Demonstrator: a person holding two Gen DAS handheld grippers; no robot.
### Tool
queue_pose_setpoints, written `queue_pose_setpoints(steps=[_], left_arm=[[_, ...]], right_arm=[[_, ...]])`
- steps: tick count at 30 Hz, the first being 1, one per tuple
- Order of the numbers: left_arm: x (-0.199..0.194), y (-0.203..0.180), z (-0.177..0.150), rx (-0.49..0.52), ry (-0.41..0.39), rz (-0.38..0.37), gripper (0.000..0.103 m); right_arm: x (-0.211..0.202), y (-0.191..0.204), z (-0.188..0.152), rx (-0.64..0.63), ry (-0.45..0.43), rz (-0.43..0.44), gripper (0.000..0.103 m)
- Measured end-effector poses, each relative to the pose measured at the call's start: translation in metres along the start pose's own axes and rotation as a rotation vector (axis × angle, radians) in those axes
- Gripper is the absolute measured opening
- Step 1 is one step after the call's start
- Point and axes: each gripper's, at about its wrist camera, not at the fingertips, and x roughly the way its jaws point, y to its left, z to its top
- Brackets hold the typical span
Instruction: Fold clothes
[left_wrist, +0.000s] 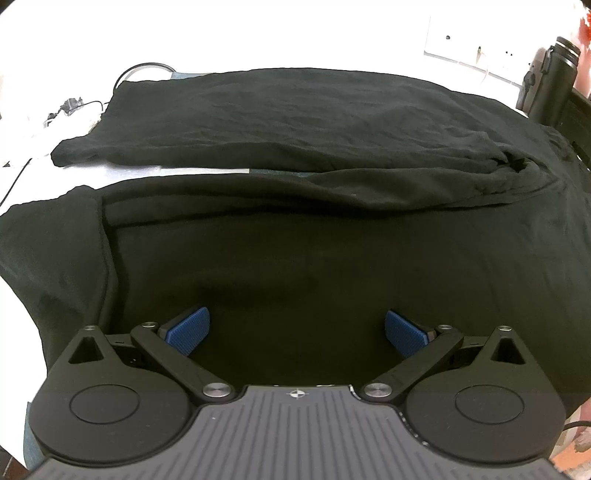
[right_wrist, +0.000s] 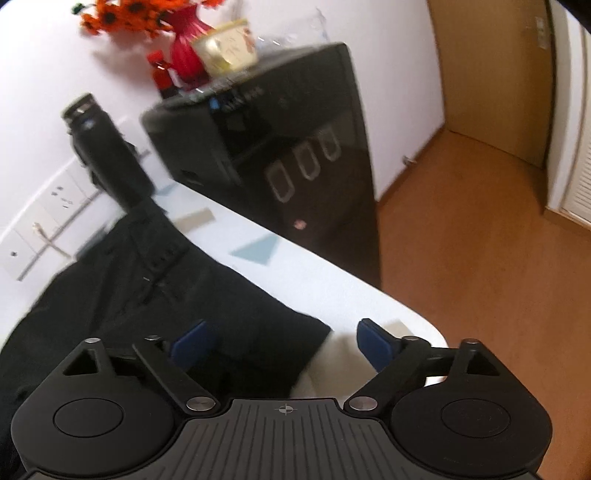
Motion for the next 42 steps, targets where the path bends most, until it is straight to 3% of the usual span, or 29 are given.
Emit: queue_pose_setpoints(steps=[5, 12, 21, 27, 31, 37, 42], left_arm=[[-0.002, 0.004, 0.014, -0.083, -0.026, -0.096, 0.103], [0.014, -0.016, 0.033, -0.009, -0.026, -0.105, 0.103], [0.05, -0.043, 0.067, 0.103, -0.037, -0.065, 0.103], [0.061, -0.019, 0.116, -0.083, -0.139, -0.048, 0.103], [0.071, -0.014, 0.132, -0.052, -0.108, -0.002, 0.103], [0.022, 0.01, 0.111, -0.057, -0.193, -0.002, 0.103], [-0.034, 0.053, 0.052, -0.166, -0.236, 0.069, 0.103]], right_arm=[[0.006, 0.032, 0.0, -0.168, -0.007, 0.026, 0.09], [0.022, 0.083, -0.008, -0.35, 0.027, 0.061, 0.101], [0.048, 0.082, -0.024, -0.346, 0.104, 0.02, 0.101], [0.053, 0.078, -0.032, -0.355, 0.115, 0.003, 0.101], [0.051, 0.083, -0.032, -0.367, 0.104, 0.015, 0.101], [0.05, 0.088, -0.032, -0.374, 0.087, 0.037, 0.102], [0.051, 0.095, -0.04, -0.374, 0.08, 0.031, 0.102]])
